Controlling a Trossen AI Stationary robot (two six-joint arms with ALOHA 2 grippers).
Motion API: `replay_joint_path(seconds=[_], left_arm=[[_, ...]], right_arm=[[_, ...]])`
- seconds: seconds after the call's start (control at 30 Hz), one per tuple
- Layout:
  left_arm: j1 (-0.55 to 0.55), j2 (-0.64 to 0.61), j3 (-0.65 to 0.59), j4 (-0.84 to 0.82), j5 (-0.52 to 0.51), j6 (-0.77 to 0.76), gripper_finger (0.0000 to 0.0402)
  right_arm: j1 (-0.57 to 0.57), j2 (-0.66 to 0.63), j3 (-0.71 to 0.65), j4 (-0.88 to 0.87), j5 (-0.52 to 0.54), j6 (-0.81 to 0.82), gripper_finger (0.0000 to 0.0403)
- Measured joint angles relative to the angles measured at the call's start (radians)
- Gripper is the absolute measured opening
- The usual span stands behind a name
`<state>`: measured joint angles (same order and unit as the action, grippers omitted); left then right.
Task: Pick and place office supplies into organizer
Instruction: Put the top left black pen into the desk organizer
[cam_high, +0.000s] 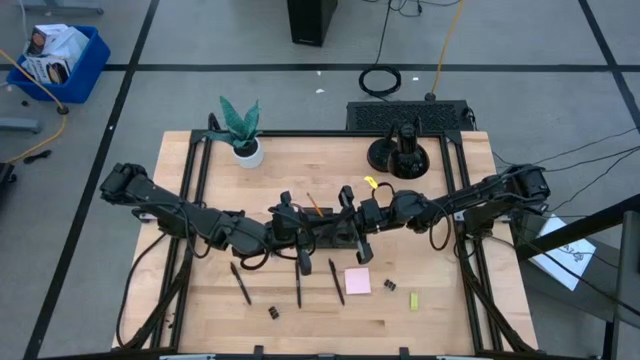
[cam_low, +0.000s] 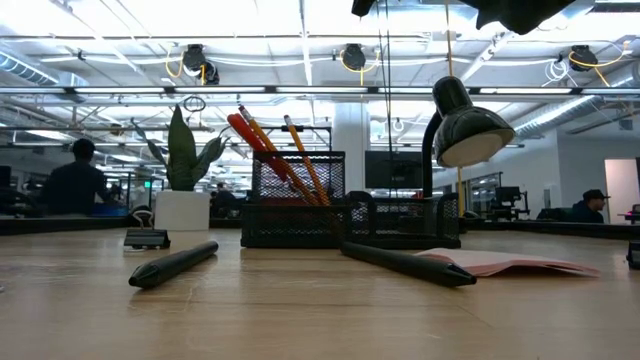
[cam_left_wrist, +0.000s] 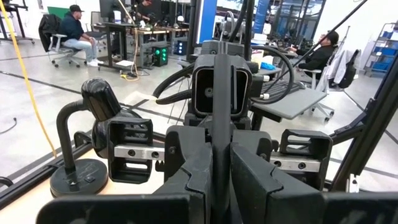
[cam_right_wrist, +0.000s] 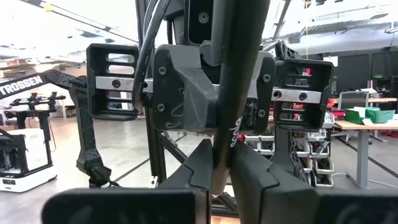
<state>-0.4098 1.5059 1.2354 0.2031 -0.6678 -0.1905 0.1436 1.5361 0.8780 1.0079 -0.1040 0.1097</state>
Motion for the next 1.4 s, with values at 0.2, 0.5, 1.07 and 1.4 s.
replay_joint_path(seconds=[0.2, 0.5, 1.07, 1.4], left_arm=[[-0.003, 0.000, 0.000, 0.000, -0.002, 0.000, 0.0053], [-0.030, -0.008, 0.001, 0.011, -0.071, 0.054, 0.0053], [-0.054, -0.048, 0.001, -0.070, -0.145, 0.060, 0.0053], [-0.043, -0.048, 0.001, -0.179, -0.146, -0.025, 0.0053]], right_arm=[[0.000, 0.000, 0.000, -0.003, 0.001, -0.013, 0.0026], [0.000, -0.001, 0.001, -0.068, 0.037, -0.025, 0.0026], [0.000, -0.008, 0.000, -0.418, 0.149, -0.085, 0.0026], [-0.005, -0.009, -0.001, -0.502, 0.188, -0.157, 0.0026]])
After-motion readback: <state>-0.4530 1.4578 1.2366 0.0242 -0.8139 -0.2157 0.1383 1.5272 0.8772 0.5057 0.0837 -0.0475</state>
